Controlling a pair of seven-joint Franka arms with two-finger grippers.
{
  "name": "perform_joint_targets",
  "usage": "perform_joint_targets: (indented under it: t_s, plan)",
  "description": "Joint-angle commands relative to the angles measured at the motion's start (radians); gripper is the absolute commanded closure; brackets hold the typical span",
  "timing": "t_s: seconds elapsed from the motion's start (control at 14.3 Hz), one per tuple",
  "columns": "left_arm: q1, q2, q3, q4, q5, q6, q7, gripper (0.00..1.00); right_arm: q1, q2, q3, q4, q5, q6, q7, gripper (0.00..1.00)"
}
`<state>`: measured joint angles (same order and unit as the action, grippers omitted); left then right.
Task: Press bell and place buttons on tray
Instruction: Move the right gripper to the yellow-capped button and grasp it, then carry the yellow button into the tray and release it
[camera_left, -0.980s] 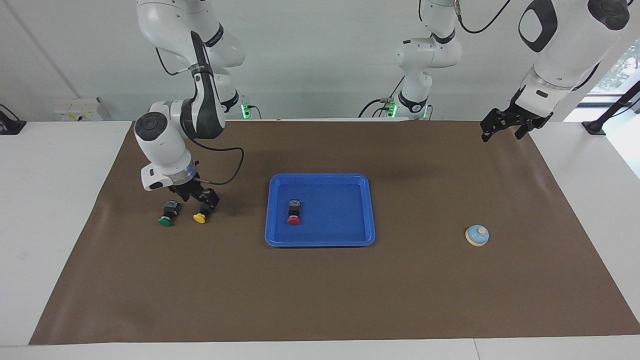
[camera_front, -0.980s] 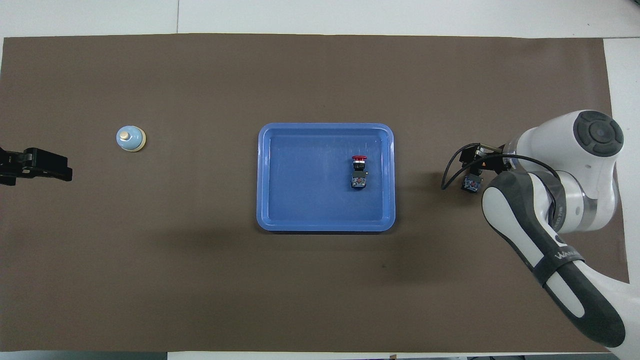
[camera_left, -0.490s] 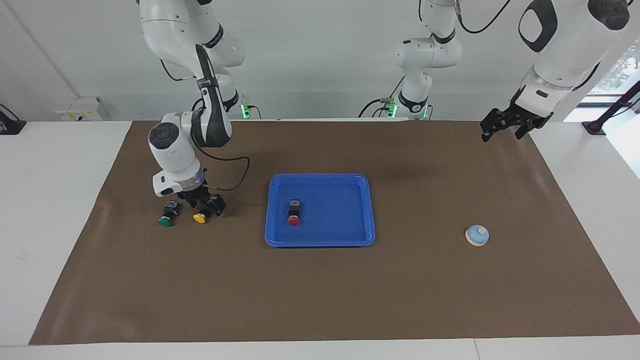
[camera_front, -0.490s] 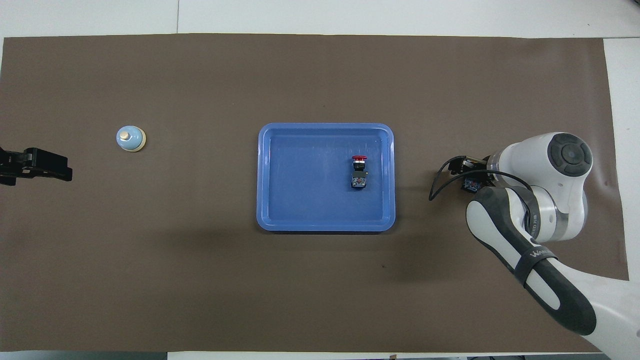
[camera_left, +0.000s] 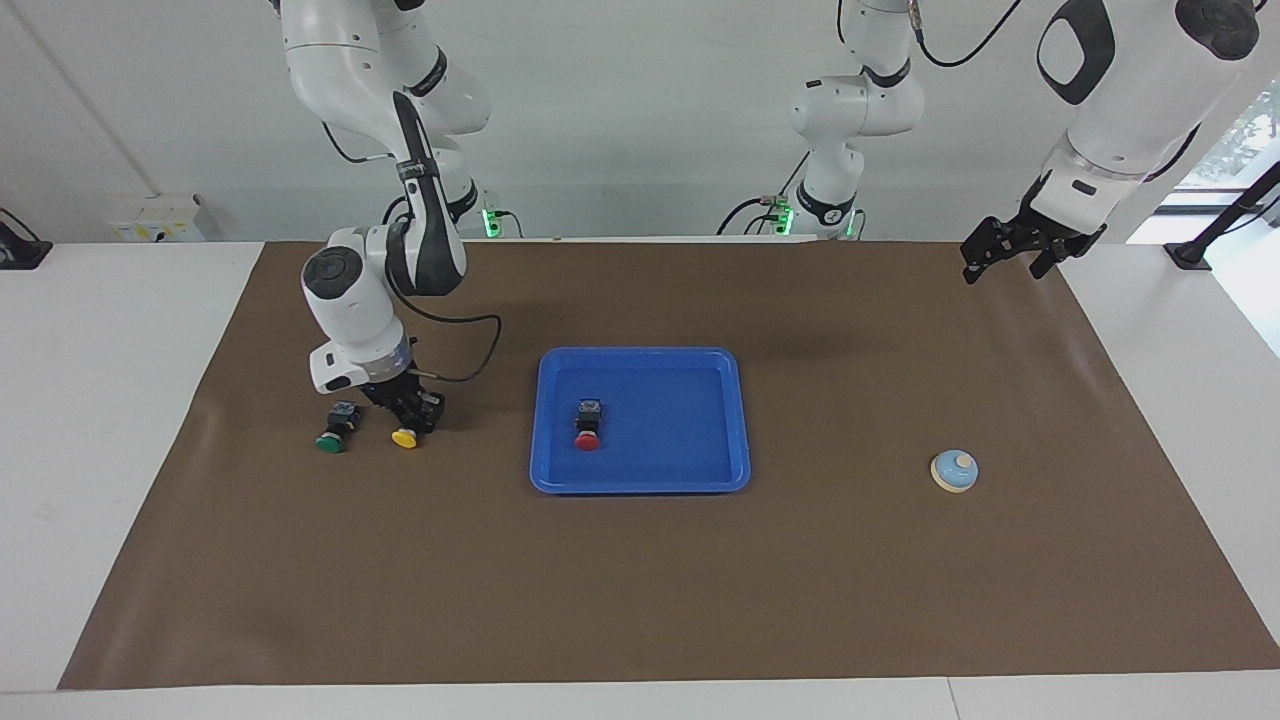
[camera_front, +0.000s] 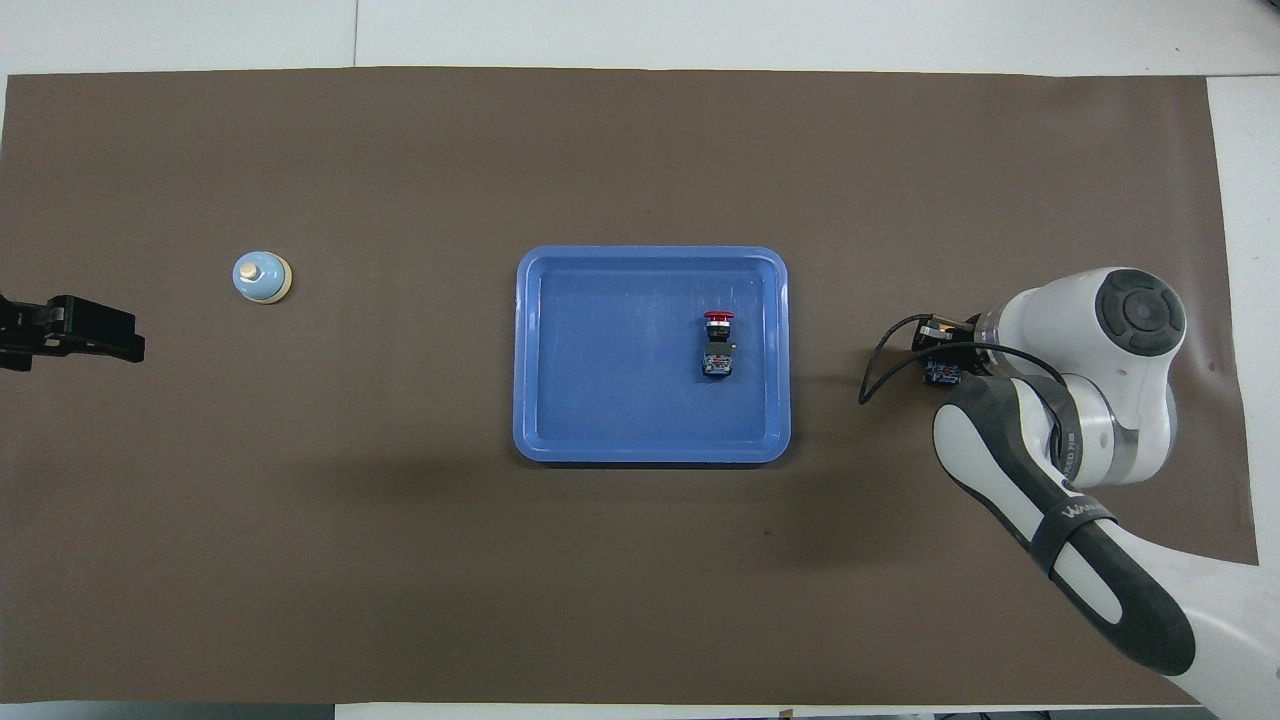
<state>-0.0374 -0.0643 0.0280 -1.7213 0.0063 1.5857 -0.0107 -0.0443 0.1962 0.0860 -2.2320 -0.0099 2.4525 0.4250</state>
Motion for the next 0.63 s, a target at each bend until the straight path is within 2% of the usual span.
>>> perform_joint_targets:
  t_s: [0.0,0.14,0.35,0.56]
  plan:
    - [-0.001,-0.003,0.007,0.005,-0.014,0.007,0.015,0.00,-0.003,-0.006,0.006,-0.003,-0.004,-0.017,-0.017,1.00]
    - [-0.001,-0.003,0.007,0.005,-0.014,0.007,0.015,0.00,-0.002,-0.007,0.008,0.029,-0.004,-0.064,-0.017,1.00]
    - [-0.001,-0.003,0.007,0.005,-0.014,0.007,0.015,0.00,0.006,-0.006,0.014,0.139,-0.004,-0.188,-0.012,1.00]
    - [-0.001,-0.003,0.007,0.005,-0.014,0.007,0.015,0.00,0.093,0.005,0.015,0.270,0.001,-0.306,0.036,1.00]
